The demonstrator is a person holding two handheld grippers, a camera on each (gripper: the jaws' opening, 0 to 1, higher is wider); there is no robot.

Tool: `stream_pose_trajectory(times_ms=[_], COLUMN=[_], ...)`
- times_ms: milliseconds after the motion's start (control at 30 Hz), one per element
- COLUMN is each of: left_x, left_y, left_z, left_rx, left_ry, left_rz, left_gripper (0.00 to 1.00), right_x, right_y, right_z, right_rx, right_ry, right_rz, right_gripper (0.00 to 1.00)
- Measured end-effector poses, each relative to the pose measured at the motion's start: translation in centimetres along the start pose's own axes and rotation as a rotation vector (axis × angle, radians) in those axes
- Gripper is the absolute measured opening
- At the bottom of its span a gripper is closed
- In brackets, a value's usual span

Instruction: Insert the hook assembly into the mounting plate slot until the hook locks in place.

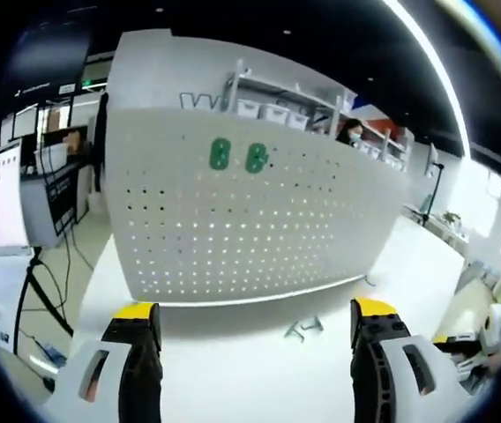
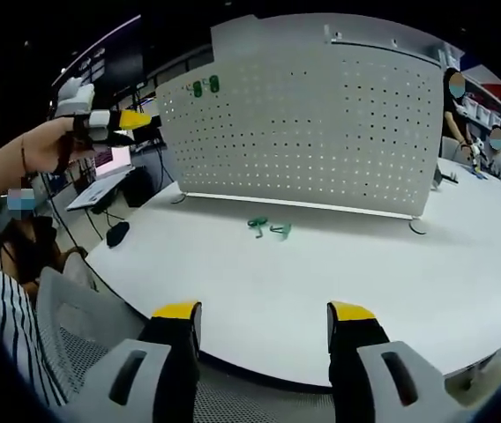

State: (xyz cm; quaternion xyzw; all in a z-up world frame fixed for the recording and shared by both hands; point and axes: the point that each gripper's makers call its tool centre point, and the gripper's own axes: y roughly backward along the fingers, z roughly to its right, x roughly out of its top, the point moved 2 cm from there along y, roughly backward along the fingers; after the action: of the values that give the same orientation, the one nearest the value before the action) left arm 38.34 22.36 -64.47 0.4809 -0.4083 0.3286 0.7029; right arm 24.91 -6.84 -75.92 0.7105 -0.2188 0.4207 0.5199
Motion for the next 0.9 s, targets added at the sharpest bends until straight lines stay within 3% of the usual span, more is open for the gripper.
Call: stream_pose_trajectory(times_ms=[600, 733, 900], left_x=[-5.6, -7.7, -8.7], left_y=[3.3, 3.6, 4.4], left_z=[0.3, 1.1, 1.3], left_rx=[-0.004, -0.033, -0.035], left_ry=[0.087, 0.143, 0.144], left_rz=[-0.079, -0.139, -0.145], left_gripper=[0.93, 0.93, 0.94], right_x=[0.0, 0.1, 0.3], right_y=[0.0, 0.0, 0.0], right_z=[-0.1, 0.1, 0.2], right_rx=[0.008, 0.006, 0.001], right_ry=[0.011, -0.037, -0.043], right_rz=[-0.01, -0.007, -0.006], right_gripper=[0.55, 0.55, 0.55])
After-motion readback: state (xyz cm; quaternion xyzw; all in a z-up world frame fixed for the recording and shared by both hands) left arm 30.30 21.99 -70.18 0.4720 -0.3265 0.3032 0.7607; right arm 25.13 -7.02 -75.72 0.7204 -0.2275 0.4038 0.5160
